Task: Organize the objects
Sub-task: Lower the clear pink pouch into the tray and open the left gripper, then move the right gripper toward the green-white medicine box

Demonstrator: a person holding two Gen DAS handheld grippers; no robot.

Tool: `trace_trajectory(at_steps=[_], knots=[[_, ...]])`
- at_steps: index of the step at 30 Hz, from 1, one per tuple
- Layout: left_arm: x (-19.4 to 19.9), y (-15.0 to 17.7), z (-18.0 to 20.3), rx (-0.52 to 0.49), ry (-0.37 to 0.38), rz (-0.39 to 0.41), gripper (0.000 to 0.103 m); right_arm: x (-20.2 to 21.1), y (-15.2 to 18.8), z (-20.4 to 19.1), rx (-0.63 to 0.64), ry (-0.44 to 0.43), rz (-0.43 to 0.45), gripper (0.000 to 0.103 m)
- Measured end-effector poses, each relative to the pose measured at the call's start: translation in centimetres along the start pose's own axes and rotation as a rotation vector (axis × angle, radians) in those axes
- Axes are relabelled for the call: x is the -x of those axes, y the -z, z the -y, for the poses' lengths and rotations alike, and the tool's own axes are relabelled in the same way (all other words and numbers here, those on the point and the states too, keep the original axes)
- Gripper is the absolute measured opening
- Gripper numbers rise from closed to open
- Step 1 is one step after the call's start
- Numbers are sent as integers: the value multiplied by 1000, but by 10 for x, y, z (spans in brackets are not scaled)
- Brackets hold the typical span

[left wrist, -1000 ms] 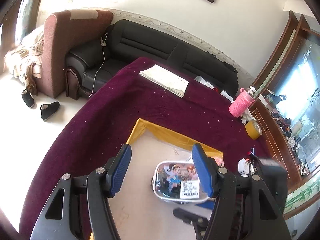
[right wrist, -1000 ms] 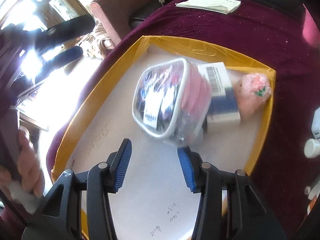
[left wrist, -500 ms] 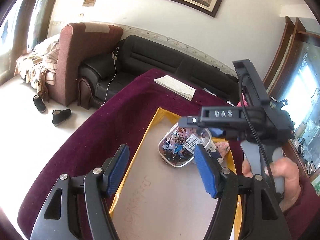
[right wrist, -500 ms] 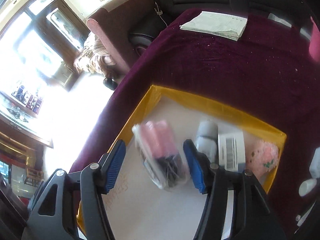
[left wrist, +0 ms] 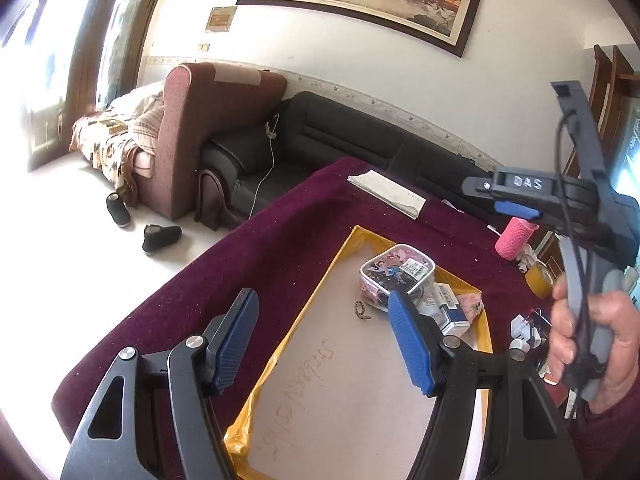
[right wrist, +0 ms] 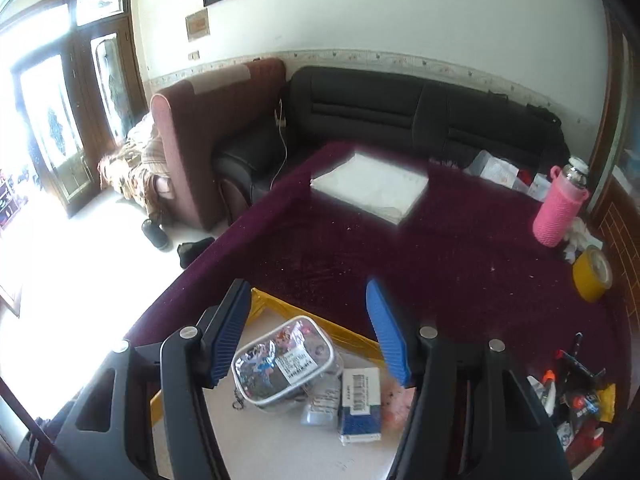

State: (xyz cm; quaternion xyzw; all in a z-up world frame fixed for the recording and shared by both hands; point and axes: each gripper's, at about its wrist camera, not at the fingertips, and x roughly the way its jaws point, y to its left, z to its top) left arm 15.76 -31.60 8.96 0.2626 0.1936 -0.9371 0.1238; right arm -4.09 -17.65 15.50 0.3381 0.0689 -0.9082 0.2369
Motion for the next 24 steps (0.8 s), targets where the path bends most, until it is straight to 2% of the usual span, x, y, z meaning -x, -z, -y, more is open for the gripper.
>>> trace_trajectory(at_steps=[3,6,8,14,19,24], knots=[[12,2,15,-42,10,25,62,34,29,20,-9,1,26,65],[22,7,33,-73,32,31,67,57,66,47,-41,53,37,68],[28,11,44,-72,57,27,67,66,95,69,-96,94,34,69],[42,24,79,-106,83,-2,67,74,164,109,-299,103,5,69],[55,36,107,-178,91,-9,67,74,193,130,-401,75,-33,69],[62,41,128,-220,112,-13,67,99,198,143,-420,96,24,69]])
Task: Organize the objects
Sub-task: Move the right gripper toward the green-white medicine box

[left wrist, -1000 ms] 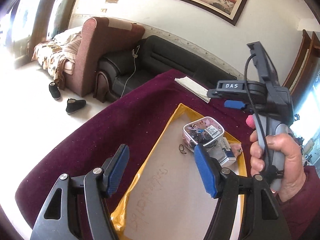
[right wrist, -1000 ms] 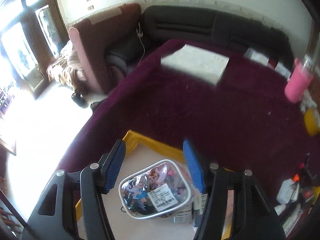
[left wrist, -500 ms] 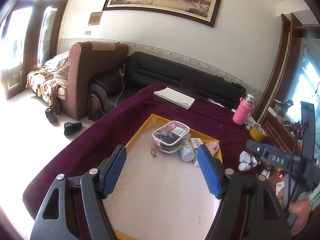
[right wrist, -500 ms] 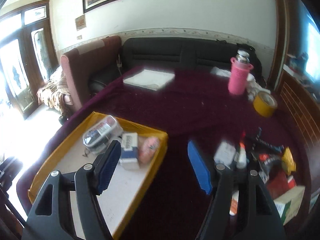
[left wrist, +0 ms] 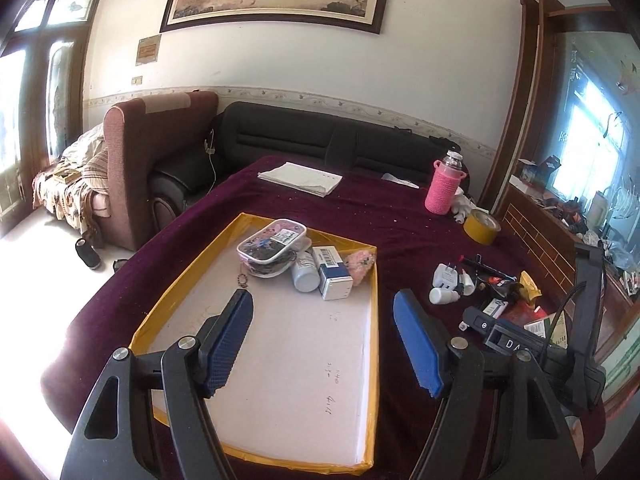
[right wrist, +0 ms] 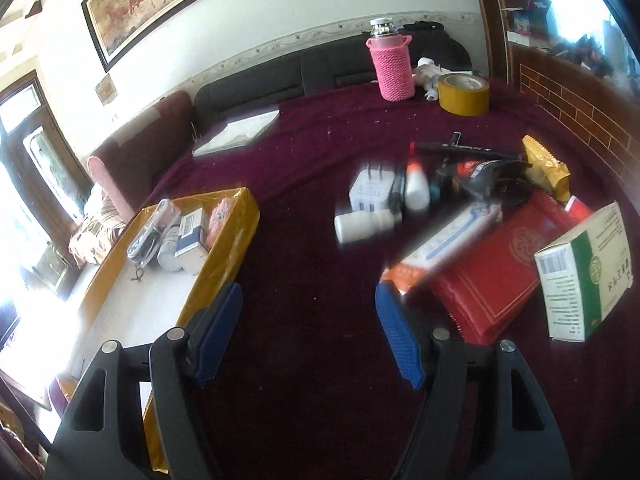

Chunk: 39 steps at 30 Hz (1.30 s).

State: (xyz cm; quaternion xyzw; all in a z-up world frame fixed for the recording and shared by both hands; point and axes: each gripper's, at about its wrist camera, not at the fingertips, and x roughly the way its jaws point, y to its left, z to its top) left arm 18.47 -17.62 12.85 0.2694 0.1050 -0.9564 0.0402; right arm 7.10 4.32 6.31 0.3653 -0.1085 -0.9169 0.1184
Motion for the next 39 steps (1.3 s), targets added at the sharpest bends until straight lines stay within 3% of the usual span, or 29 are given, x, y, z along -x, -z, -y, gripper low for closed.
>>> trace_trajectory(at_steps=[6,11,15,19,22,25,27,33,39], knots=[[-7,4,25,-35,50,-49,67,24,-5,34,-15,48,44,69],[-15,9,51,-104,82,-86,67,57,-10,96,-56,172,91,69],[-31,18,71,-89,161,-141,67,81,-16,150,-111,270,90,69],[-52,35,96,-107,223,-225,67,95,-27,178,-115,310,63,69],[-60,47,108,-110,259,-274,67,84,-39,181,-96,270,8,69],[-64,52,115,-127,245,-286,67,61,-48,178,-107,182,-49,69],[-65,53,120,-150,238,-296,67,51,-50,180,-134,202,-54,69],[-78,42,133,-213,262,-312,67,51,-47,204,-209,266,60,69],[-123,24,171,-243,327,-393,67,52,-42,242,-329,187,144,69]])
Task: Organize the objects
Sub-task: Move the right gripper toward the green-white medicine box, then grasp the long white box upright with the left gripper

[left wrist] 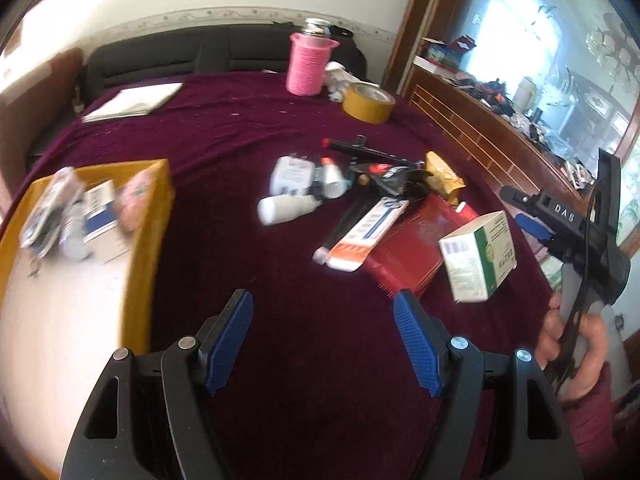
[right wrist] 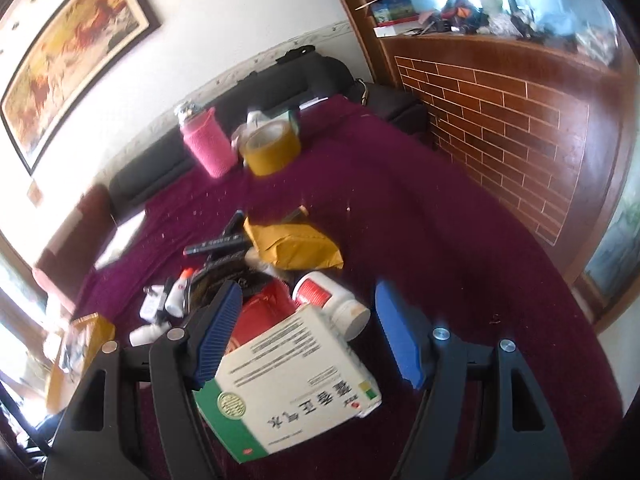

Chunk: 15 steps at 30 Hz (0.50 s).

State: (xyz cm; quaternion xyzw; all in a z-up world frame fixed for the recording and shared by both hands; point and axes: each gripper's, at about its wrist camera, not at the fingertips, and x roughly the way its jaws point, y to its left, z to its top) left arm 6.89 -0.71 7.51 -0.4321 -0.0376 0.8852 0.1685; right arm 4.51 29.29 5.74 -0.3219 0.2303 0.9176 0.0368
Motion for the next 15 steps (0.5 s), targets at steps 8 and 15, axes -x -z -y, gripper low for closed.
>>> trace_trajectory(at_steps=[8,15], knots=[[-79,-53,38,-148,16,-88,67,-11,0,36,-137,-80,-10,69],[-119,-60,46,-150,31,-158,41,-15,3,36,-136,-115,-48,69]])
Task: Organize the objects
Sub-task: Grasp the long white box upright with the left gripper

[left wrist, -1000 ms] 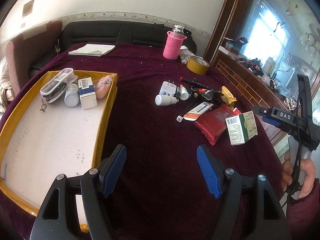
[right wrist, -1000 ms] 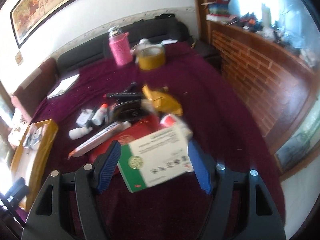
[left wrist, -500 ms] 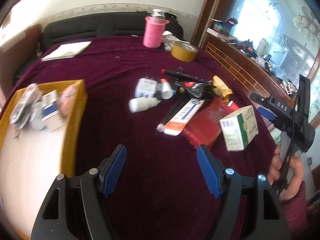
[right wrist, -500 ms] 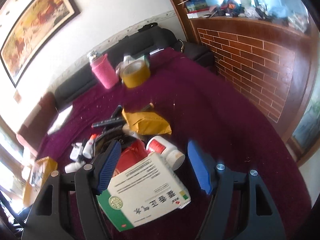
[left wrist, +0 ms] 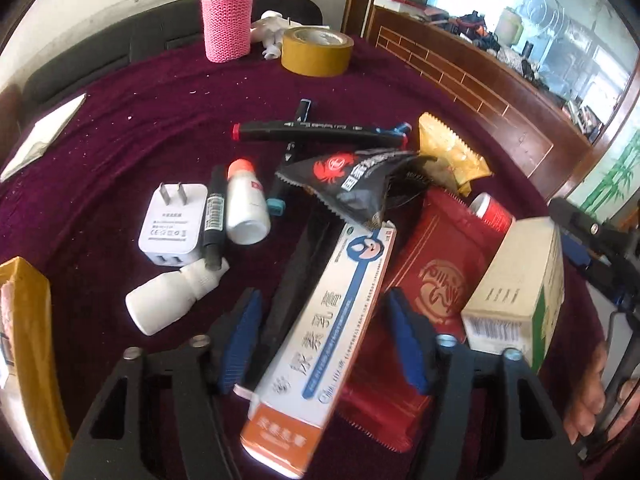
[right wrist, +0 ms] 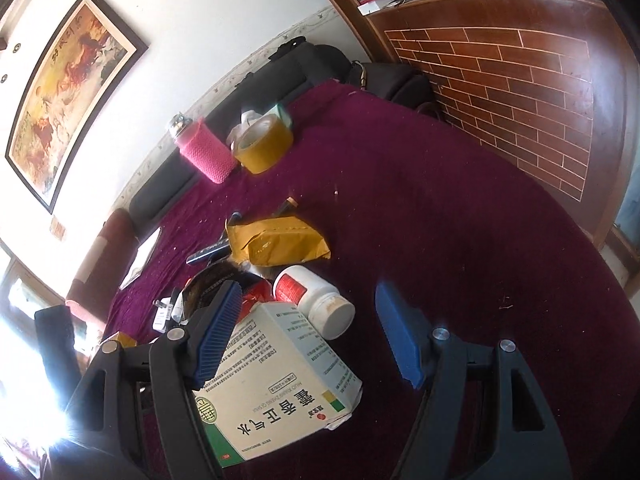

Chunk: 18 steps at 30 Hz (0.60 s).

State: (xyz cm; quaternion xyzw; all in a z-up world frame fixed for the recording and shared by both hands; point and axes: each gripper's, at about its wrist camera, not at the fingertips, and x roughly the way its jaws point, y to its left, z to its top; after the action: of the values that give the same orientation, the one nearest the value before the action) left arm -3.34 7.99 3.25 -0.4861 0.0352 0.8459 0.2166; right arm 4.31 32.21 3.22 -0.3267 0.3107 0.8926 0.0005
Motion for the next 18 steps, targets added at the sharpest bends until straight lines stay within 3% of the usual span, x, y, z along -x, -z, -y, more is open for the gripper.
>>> trace_trajectory(at_steps=[1,4,9,18], knots=[[3,0,-1,15,-8,11,29,-2,0,1,-4,-1,-6,69],[14,4,-8,59,22,30,10,-3,2,4,-15,2,-12,69],[50,24,-26,115,45,86,10,-3,4,4,-10,24,-4,70],[137,91,-70,235,39,246,10,1,8,-11,70,114,44,71]])
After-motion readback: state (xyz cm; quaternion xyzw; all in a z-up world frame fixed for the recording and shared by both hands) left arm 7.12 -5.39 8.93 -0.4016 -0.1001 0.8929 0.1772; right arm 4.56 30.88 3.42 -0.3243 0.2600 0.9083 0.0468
